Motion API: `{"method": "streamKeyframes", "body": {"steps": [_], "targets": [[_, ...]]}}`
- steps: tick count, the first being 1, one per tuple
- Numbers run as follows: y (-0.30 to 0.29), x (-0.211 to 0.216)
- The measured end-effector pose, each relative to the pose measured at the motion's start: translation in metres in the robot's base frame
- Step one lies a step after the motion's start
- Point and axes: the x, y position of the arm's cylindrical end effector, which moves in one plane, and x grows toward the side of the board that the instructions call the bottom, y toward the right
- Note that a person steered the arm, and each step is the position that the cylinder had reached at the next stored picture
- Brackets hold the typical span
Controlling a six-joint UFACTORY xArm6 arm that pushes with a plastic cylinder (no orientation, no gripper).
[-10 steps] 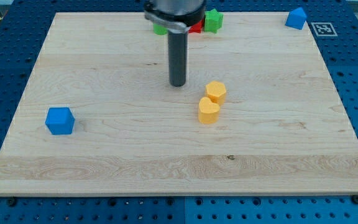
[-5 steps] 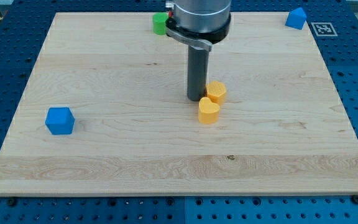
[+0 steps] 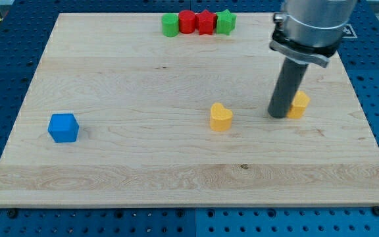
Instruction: Push the yellow hexagon towards the center right of the board
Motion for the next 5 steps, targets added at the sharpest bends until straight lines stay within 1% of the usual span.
{"method": "streamKeyframes", "body": {"steps": [3,4,5], "targets": [[0.089,0.001],[0.109,0.001],[0.115,-0.002]]}}
